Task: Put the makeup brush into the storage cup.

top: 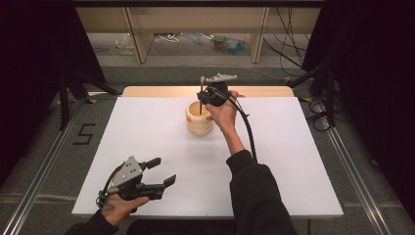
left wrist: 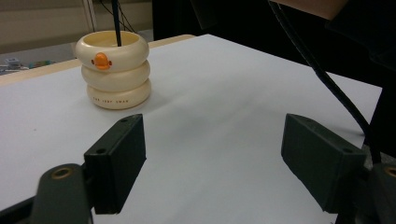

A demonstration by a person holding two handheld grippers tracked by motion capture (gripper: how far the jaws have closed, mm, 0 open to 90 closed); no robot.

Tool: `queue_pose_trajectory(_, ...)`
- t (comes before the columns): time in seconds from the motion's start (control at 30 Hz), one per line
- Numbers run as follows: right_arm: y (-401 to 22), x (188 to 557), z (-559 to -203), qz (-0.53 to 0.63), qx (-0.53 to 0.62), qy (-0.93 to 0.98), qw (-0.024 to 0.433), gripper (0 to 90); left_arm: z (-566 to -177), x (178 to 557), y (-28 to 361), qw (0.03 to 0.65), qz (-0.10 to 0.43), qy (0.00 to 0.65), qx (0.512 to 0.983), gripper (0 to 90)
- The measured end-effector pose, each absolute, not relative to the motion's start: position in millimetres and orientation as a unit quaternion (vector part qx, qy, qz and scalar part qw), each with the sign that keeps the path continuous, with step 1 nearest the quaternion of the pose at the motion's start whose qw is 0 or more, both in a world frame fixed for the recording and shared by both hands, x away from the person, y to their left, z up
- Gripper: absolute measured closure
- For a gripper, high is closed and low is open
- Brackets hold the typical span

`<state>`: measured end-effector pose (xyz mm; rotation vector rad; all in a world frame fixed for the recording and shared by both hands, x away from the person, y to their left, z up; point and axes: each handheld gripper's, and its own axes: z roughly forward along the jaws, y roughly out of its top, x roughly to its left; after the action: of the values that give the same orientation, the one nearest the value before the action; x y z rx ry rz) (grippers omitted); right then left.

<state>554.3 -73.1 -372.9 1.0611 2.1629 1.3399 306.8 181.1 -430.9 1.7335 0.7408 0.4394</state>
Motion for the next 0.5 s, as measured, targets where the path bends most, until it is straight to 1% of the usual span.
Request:
queue_pose_trajectory(0.23, -70.1, 554.7, -376.5, 0.465, 0.383, 0.777, 0.181, 83.3, -431.0, 306.9, 181.0, 0.566, 0.186, 0.315, 0.739, 21.8)
queue_pose_trajectory(0.33, -70.7, 557.0, -380.0, 0.460, 0.378, 0.782, 0.185, 83.3, -431.0, 306.8, 181.1, 0.566, 0.186, 0.316, 0.738, 21.8)
queue_pose_trajectory(0.4, -70.2, 556.9, -381.9, 0.456, 0.382, 0.784, 0.177, 83.3, -431.0, 307.3, 181.7, 0.566, 0.187, 0.315, 0.738, 21.8)
queue_pose_trajectory(0.43, -69.8, 557.7, -383.6, 0.456, 0.378, 0.784, 0.185, 83.3, -431.1, 307.3, 181.8, 0.566, 0.187, 0.317, 0.738, 21.8)
queue_pose_trajectory(0.47, -69.5, 557.1, -383.6, 0.455, 0.382, 0.785, 0.177, 83.2, -431.1, 307.4, 181.9, 0.566, 0.187, 0.316, 0.738, 21.8)
queue_pose_trajectory(0.5, -69.4, 557.6, -384.3, 0.454, 0.381, 0.786, 0.179, 83.1, -431.1, 307.4, 181.8, 0.566, 0.187, 0.316, 0.738, 21.8)
